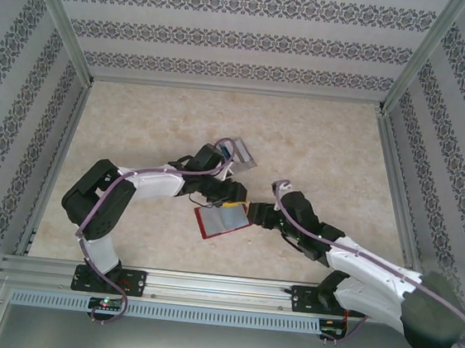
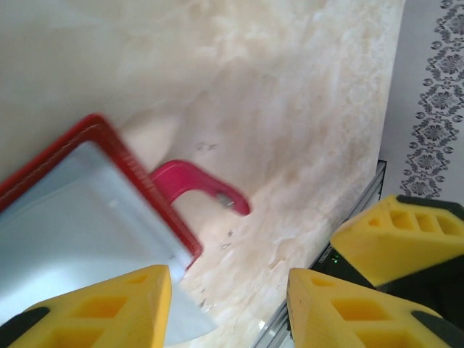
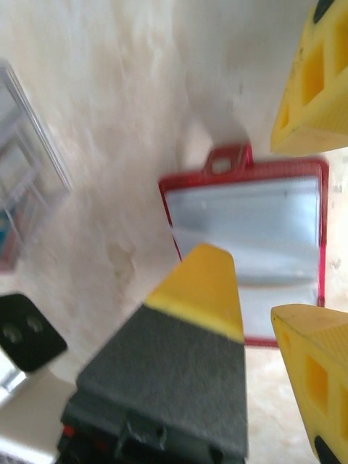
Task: Put the credit cards into the card holder
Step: Flip the card slot at the card holder.
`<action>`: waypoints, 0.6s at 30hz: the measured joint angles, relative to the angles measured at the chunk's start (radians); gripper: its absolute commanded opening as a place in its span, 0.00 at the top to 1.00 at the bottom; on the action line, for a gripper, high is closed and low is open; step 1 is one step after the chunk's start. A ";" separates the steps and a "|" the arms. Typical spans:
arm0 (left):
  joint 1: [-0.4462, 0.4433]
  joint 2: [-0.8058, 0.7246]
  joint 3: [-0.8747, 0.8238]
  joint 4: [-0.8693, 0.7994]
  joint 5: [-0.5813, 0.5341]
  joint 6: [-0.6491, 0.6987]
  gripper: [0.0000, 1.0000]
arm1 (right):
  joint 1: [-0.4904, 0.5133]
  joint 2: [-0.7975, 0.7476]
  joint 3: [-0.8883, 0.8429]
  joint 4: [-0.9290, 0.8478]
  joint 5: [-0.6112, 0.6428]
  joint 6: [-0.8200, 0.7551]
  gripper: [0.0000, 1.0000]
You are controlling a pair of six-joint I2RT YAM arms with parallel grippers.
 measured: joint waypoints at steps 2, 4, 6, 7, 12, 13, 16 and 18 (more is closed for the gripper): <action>-0.004 0.008 0.008 -0.002 -0.003 0.000 0.54 | -0.039 -0.039 0.000 -0.043 0.016 -0.016 0.42; -0.004 0.005 0.008 -0.028 -0.020 0.007 0.54 | -0.090 -0.055 0.002 -0.076 0.009 -0.034 0.42; -0.003 -0.010 0.010 -0.071 -0.053 0.022 0.54 | -0.148 -0.037 0.021 -0.110 -0.021 -0.053 0.42; 0.002 -0.024 0.010 -0.101 -0.071 0.031 0.54 | -0.171 -0.014 0.040 -0.128 -0.038 -0.067 0.42; 0.052 -0.159 0.010 -0.258 -0.179 0.070 0.52 | -0.193 0.155 0.210 -0.221 -0.098 -0.148 0.40; 0.072 -0.196 0.010 -0.291 -0.209 0.077 0.49 | -0.193 0.196 0.257 -0.237 -0.105 -0.167 0.40; 0.135 -0.302 0.000 -0.363 -0.287 0.095 0.42 | -0.193 0.317 0.402 -0.280 -0.107 -0.211 0.34; 0.178 -0.363 -0.018 -0.405 -0.337 0.102 0.37 | -0.192 0.395 0.491 -0.304 -0.089 -0.234 0.32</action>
